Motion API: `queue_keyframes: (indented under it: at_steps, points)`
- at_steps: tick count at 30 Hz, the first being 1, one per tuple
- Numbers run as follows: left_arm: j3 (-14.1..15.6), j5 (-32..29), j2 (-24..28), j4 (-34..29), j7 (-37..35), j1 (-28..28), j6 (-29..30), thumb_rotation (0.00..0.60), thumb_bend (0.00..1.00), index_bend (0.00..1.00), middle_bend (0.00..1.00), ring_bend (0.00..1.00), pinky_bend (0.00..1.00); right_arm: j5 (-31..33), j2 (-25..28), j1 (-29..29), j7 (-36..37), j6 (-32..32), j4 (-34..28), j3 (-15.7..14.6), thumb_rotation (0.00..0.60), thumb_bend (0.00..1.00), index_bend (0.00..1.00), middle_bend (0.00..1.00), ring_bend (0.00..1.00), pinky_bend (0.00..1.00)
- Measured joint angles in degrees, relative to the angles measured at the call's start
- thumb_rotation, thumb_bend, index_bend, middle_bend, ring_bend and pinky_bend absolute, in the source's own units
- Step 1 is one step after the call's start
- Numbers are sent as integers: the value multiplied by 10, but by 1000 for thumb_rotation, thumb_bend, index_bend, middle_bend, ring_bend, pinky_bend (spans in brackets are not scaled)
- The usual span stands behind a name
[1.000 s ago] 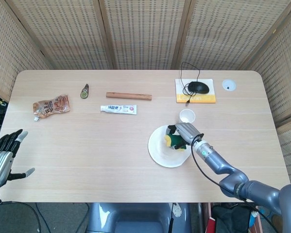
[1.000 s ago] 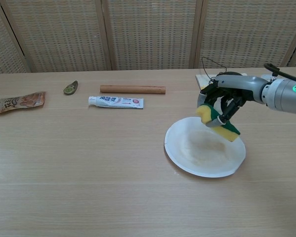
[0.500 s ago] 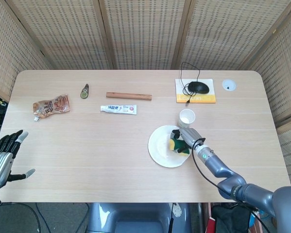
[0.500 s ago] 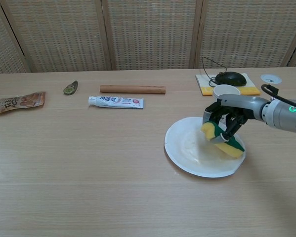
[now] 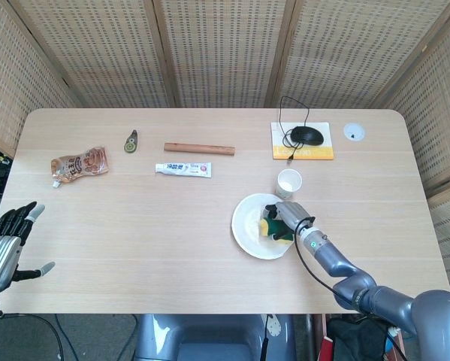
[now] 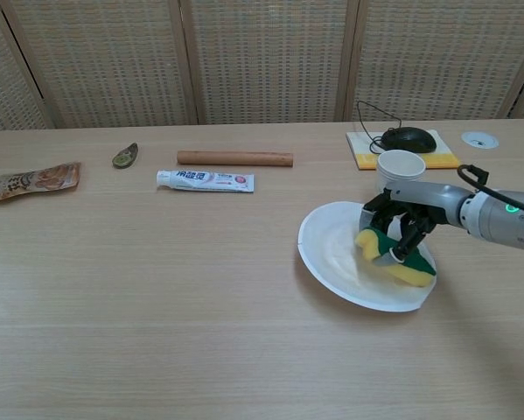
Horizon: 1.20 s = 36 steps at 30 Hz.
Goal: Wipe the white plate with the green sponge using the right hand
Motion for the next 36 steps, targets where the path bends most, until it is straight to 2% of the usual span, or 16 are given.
queue_keyframes:
  at_steps: [12,22,36]
  points:
    - [1,1,0,0,0,0,0,600,0,0,0,0,0,-12,-7,-1,2,6,4,-1,600,226,481,514,379,569]
    - [1,2,3,1,-9,-1,-2,600,0,0,0,0,0,-19,-11,-6,-17,91,-24,31,600,229,483,515,379,569]
    - [1,0,4,1,-13,0,-1,600,0,0,0,0,0,-14,-81,-10,-36,97,49,26,600,240,491,514,379,569]
